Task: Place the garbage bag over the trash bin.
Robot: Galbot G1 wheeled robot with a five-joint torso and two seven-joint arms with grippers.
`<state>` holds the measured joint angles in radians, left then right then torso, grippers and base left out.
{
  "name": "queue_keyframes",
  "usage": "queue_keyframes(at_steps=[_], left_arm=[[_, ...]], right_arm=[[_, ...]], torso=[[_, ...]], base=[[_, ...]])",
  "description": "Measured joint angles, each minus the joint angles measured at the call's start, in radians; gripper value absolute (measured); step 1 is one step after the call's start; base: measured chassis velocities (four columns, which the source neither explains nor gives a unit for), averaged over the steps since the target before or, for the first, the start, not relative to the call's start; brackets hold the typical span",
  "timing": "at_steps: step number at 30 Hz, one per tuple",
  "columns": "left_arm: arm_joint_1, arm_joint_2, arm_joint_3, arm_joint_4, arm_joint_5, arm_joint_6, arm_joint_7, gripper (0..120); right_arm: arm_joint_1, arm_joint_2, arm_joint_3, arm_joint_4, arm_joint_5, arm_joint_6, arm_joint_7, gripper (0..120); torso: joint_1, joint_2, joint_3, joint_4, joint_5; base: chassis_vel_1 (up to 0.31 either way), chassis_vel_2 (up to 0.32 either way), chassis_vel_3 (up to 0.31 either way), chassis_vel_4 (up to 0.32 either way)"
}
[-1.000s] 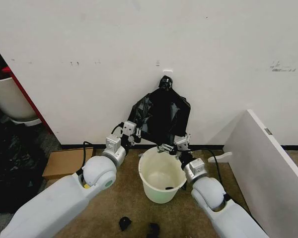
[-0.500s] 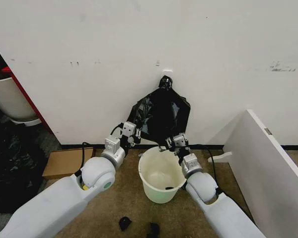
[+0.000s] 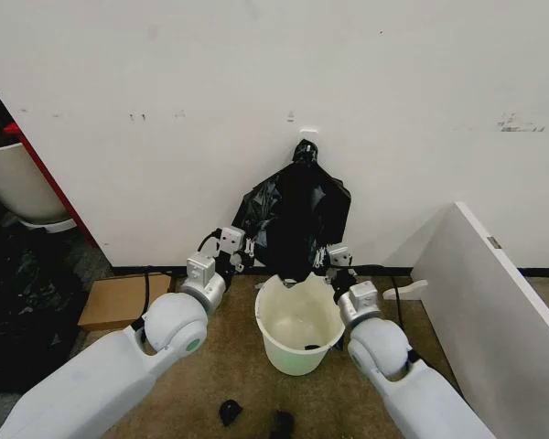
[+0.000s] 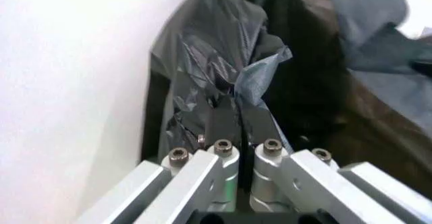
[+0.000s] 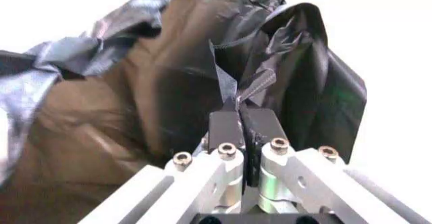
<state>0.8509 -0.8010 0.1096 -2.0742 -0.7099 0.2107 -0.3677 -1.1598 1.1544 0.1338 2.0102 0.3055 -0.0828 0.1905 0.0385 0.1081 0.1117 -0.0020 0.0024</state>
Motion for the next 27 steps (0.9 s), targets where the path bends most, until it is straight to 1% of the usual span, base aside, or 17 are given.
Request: queue_keyframes(at_steps=[3,4,6,8,10,11,15,19,21,24,27], left_arm=[[0.064,0.029,-0.056,-0.056,-0.002,-0.009,0.014,0],[0.064,0.029,-0.056,-0.056,-0.002,-0.009,0.014,0],[0.127,0.046,-0.109,-0.104,-0.002,-0.017,0.017,0],[0.201,0.058,-0.165,-0.153,-0.002,-0.027,0.019,0],[0.254,0.067,-0.194,-0.197,-0.002,-0.037,0.021,0],[0.254,0.067,-0.194,-0.197,-0.002,-0.037,0.021,0],[0.312,0.080,-0.206,-0.266,-0.002,-0.045,0.029,0],[0.345,0.091,-0.209,-0.315,-0.002,-0.047,0.032,0],[0.352,0.093,-0.210,-0.322,-0.002,-0.047,0.033,0],[0.392,0.112,-0.213,-0.363,-0.003,-0.047,0.039,0],[0.405,0.114,-0.214,-0.370,-0.003,-0.050,0.043,0]], right_arm=[[-0.070,-0.025,0.035,0.082,0.080,0.011,-0.026,0],[-0.070,-0.025,0.035,0.082,0.080,0.011,-0.026,0],[-0.101,-0.038,0.048,0.131,0.127,0.014,-0.039,0],[-0.117,-0.045,0.063,0.175,0.168,0.013,-0.043,0],[-0.139,-0.049,0.079,0.222,0.209,0.002,-0.043,0],[-0.139,-0.049,0.079,0.222,0.209,0.002,-0.043,0],[-0.201,-0.050,0.111,0.296,0.250,-0.014,-0.042,0],[-0.259,-0.049,0.148,0.361,0.290,-0.025,-0.041,0],[-0.265,-0.049,0.154,0.371,0.301,-0.029,-0.039,0],[-0.294,-0.049,0.178,0.417,0.356,-0.050,-0.027,0],[-0.305,-0.049,0.180,0.421,0.364,-0.051,-0.026,0]], torso=[[0.000,0.000,0.000,0.0000,0.0001],[0.000,0.000,0.000,0.0000,0.0001],[0.000,0.000,0.000,-0.0004,0.0002],[0.000,0.000,0.000,0.0006,0.0002],[0.000,0.000,0.000,0.0005,0.0000],[0.000,0.000,0.000,0.0005,0.0000],[0.000,0.000,0.000,-0.0001,0.0002],[0.000,0.000,0.000,-0.0001,0.0002],[0.000,0.000,0.000,-0.0001,0.0002],[0.000,0.000,0.000,0.0000,0.0002],[0.000,0.000,0.000,0.0001,0.0002]], base=[[0.000,0.000,0.000,0.000],[0.000,0.000,0.000,0.000],[0.000,0.000,0.000,0.000],[0.000,0.000,0.000,0.000],[0.000,0.000,0.000,0.000],[0.000,0.000,0.000,0.000],[0.000,0.000,0.000,0.000],[0.000,0.000,0.000,0.000],[0.000,0.000,0.000,0.000],[0.000,0.000,0.000,0.000],[0.000,0.000,0.000,0.000]])
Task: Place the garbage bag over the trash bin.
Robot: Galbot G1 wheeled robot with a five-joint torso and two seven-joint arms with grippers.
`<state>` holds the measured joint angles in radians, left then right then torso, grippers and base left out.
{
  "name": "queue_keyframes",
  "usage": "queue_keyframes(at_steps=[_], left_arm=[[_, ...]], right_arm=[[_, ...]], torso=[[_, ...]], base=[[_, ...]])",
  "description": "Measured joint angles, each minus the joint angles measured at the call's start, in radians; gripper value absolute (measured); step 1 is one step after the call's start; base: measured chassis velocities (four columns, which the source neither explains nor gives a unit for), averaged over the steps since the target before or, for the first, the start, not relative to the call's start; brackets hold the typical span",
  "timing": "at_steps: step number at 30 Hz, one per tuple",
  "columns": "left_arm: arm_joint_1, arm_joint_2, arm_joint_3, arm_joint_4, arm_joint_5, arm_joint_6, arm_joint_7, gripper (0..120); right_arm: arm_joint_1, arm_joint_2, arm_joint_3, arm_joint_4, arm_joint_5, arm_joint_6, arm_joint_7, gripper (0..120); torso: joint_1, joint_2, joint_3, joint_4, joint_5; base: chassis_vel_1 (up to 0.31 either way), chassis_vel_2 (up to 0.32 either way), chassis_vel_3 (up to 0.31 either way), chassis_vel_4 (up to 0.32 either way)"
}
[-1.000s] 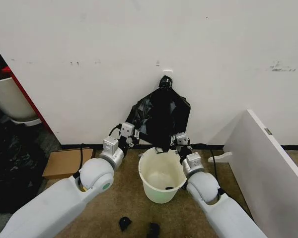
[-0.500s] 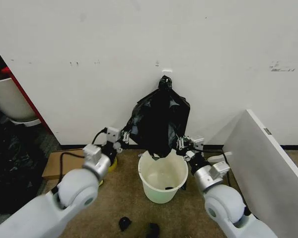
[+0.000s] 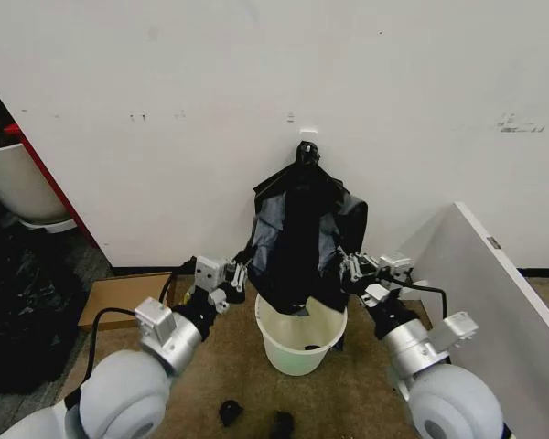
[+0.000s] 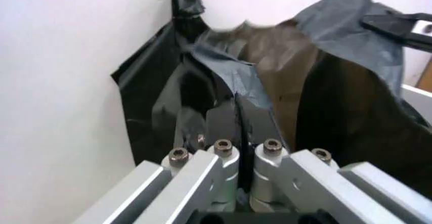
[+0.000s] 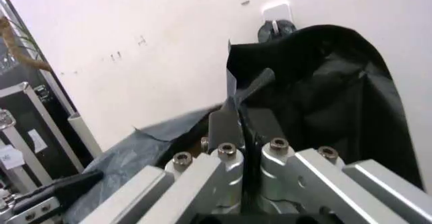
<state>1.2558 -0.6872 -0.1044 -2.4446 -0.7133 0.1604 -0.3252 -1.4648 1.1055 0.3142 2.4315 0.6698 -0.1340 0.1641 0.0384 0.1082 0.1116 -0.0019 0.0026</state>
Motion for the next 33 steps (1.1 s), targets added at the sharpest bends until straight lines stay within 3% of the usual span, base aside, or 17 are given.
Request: queue_keyframes(at_steps=[10,21,27,33], left_arm=[[-0.009,-0.057,0.034,0.095,0.072,-0.045,0.017,0],[-0.151,-0.082,0.032,0.151,0.018,-0.060,-0.014,0],[-0.127,-0.086,0.025,0.147,0.021,-0.061,-0.015,0],[-0.090,-0.129,0.045,0.202,0.041,-0.080,-0.015,0]], right_arm=[[0.031,0.037,-0.040,-0.090,-0.001,0.024,0.001,0],[0.213,0.092,-0.120,-0.222,0.113,0.083,-0.051,0],[0.239,0.123,-0.144,-0.262,0.150,0.101,-0.042,0],[0.182,0.151,-0.131,-0.324,0.147,0.152,-0.043,0]], torso=[[0.000,0.000,0.000,0.0000,-0.0001],[0.000,0.000,0.000,-0.0001,-0.0001],[0.000,0.000,0.000,0.0001,-0.0001],[0.000,0.000,0.000,-0.0003,-0.0001]], base=[[0.000,0.000,0.000,0.000],[0.000,0.000,0.000,0.000],[0.000,0.000,0.000,0.000],[0.000,0.000,0.000,0.000]])
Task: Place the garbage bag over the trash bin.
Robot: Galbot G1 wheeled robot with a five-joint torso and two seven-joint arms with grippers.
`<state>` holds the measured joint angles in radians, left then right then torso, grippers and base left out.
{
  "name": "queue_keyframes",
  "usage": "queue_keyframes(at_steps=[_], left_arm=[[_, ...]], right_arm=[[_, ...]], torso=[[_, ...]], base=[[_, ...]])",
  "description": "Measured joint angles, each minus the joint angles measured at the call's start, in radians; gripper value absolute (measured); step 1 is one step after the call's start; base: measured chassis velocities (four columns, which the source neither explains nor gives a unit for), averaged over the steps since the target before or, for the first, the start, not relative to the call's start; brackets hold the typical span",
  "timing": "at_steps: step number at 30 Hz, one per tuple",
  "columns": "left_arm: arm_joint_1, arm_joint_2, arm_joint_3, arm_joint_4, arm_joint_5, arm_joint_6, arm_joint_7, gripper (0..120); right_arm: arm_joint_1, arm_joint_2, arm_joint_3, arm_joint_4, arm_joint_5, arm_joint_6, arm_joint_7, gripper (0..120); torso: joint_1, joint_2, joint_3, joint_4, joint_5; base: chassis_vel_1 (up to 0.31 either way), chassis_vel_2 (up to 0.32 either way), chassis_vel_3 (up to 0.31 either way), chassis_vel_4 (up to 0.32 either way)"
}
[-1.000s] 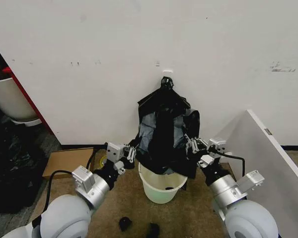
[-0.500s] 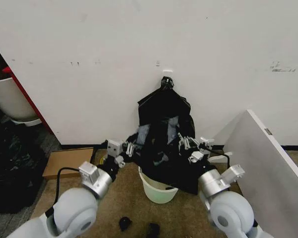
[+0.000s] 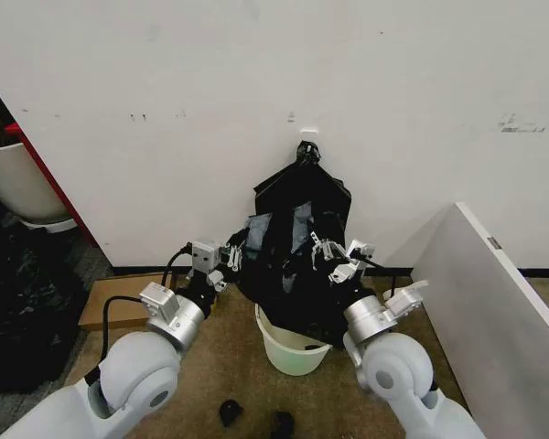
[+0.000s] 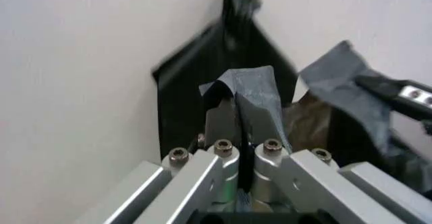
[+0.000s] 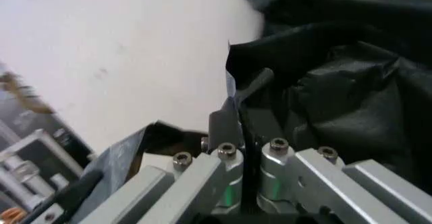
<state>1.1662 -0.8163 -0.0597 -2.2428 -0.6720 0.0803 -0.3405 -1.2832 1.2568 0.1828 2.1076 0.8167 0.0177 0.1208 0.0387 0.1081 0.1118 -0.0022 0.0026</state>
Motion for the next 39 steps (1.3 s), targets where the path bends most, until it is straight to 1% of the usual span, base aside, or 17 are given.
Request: queue_keyframes(at_steps=[5,7,9,15,23,26,30,31,32,33,35,37,39], left_arm=[[0.090,-0.065,0.016,0.077,0.067,-0.047,0.000,0],[0.105,-0.089,0.023,0.101,0.088,-0.057,0.000,0],[0.113,-0.099,0.024,0.110,0.096,-0.060,-0.001,0],[0.191,-0.127,0.014,0.121,0.136,-0.079,-0.011,0],[0.229,-0.157,0.035,0.122,0.179,-0.095,-0.010,0],[0.210,-0.172,0.064,0.146,0.182,-0.097,-0.010,0],[0.117,-0.202,0.103,0.220,0.179,-0.109,-0.012,0],[0.117,-0.202,0.103,0.220,0.179,-0.109,-0.012,0],[0.077,-0.215,0.121,0.248,0.175,-0.116,-0.013,0],[0.069,-0.217,0.124,0.253,0.174,-0.118,-0.013,0],[-0.001,-0.239,0.153,0.294,0.156,-0.130,-0.015,0],[-0.086,-0.271,0.185,0.339,0.110,-0.147,-0.018,0],[-0.098,-0.278,0.191,0.345,0.102,-0.150,-0.018,0]], right_arm=[[-0.069,0.013,0.015,-0.067,-0.061,0.064,-0.007,0],[-0.091,0.014,0.026,-0.083,-0.089,0.080,-0.004,0],[-0.101,0.015,0.030,-0.087,-0.099,0.084,0.002,0],[-0.186,0.017,0.035,-0.101,-0.212,0.102,0.047,0],[-0.263,0.016,0.053,-0.082,-0.281,0.090,0.105,0],[-0.269,0.014,0.070,-0.085,-0.279,0.085,0.117,0],[-0.229,0.018,0.099,-0.106,-0.262,0.095,0.123,0],[-0.229,0.018,0.099,-0.106,-0.262,0.095,0.123,0],[-0.220,0.018,0.107,-0.106,-0.259,0.099,0.122,0],[-0.219,0.018,0.108,-0.106,-0.259,0.100,0.122,0],[-0.211,0.017,0.120,-0.103,-0.256,0.103,0.118,0],[-0.219,0.011,0.138,-0.098,-0.264,0.112,0.105,0],[-0.223,0.011,0.146,-0.099,-0.266,0.115,0.102,0]], torso=[[0.000,0.000,0.000,0.0005,0.0000],[0.000,0.000,0.000,0.0002,0.0000],[0.000,0.000,0.000,0.0002,0.0001],[0.000,0.000,0.000,0.0004,0.0002],[0.000,0.000,0.000,0.0002,0.0002],[0.000,0.000,0.000,0.0003,0.0001],[0.000,0.000,0.000,0.0006,0.0004],[0.000,0.000,0.000,0.0006,0.0004],[0.000,0.000,0.000,0.0006,0.0001],[0.000,0.000,0.000,0.0006,0.0001],[0.000,0.000,0.000,0.0002,0.0000],[0.000,0.000,0.000,0.0000,0.0000],[0.000,0.000,0.000,0.0000,0.0001]], base=[[0.000,0.000,0.000,0.000],[0.000,0.000,0.000,0.000],[0.000,0.000,0.000,0.000],[0.000,0.000,0.000,0.000],[0.000,0.000,0.000,0.000],[0.000,0.000,0.000,0.000],[0.000,0.000,0.000,0.000],[0.000,0.000,0.000,0.000],[0.000,0.000,0.000,0.000],[0.000,0.000,0.000,0.000],[0.000,0.000,0.000,0.000],[0.000,0.000,0.000,0.000],[0.000,0.000,0.000,0.000]])
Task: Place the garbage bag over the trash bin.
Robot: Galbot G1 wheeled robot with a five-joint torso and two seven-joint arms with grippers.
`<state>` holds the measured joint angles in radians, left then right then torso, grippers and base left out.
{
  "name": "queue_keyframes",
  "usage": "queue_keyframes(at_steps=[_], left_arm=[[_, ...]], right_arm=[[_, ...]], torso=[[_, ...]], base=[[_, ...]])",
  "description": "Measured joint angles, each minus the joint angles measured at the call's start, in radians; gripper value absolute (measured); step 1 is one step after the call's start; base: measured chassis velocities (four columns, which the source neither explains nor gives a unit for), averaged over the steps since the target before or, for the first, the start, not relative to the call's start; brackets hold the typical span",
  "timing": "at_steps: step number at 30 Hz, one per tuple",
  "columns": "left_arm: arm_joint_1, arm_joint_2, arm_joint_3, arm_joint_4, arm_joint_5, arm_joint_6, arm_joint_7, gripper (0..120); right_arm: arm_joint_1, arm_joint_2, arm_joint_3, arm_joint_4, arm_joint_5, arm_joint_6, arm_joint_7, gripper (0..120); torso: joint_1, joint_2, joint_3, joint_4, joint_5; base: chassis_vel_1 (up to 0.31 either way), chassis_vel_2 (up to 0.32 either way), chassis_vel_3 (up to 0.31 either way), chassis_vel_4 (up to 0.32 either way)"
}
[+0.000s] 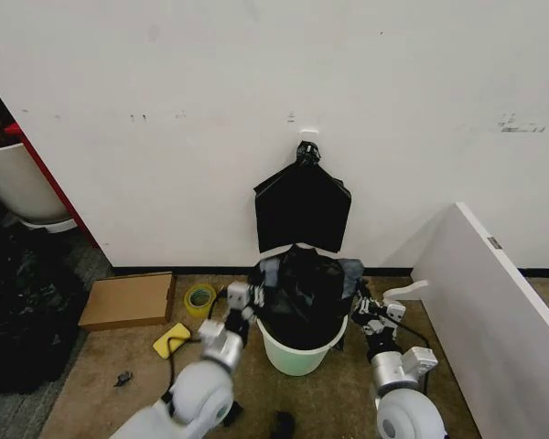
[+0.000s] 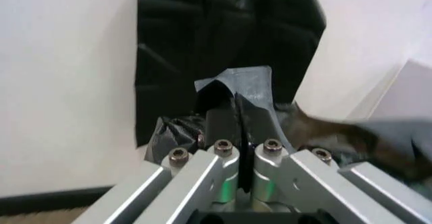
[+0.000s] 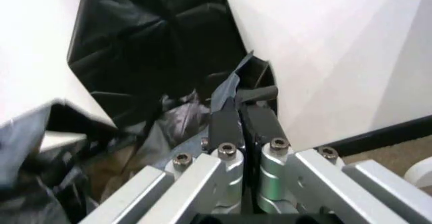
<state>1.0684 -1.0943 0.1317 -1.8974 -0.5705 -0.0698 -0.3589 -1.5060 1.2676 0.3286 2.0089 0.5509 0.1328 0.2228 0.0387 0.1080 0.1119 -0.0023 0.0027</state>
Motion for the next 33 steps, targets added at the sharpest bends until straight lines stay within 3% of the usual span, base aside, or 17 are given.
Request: queue_keyframes(at_steps=[10,14,21,33], left_arm=[[0.114,0.016,-0.005,-0.019,-0.014,0.008,-0.018,0],[0.229,0.042,-0.049,-0.067,0.014,0.035,-0.046,0],[0.359,0.058,-0.110,-0.166,0.073,0.069,-0.072,0],[0.409,0.075,-0.126,-0.203,0.065,0.131,-0.119,0]], right_arm=[[-0.038,-0.022,0.017,-0.016,-0.016,0.006,-0.013,0],[-0.088,-0.029,-0.001,-0.021,-0.051,-0.019,0.012,0],[-0.152,-0.017,-0.028,0.024,-0.123,-0.138,0.141,0],[-0.172,-0.022,-0.055,0.061,-0.149,-0.288,0.229,0]], torso=[[0.000,0.000,0.000,0.0005,0.0001],[0.000,0.000,0.000,0.0004,0.0000],[0.000,0.000,0.000,0.0003,-0.0001],[0.000,0.000,0.000,0.0003,-0.0002]], base=[[0.000,0.000,0.000,0.000],[0.000,0.000,0.000,0.000],[0.000,0.000,0.000,0.000],[0.000,0.000,0.000,0.000]])
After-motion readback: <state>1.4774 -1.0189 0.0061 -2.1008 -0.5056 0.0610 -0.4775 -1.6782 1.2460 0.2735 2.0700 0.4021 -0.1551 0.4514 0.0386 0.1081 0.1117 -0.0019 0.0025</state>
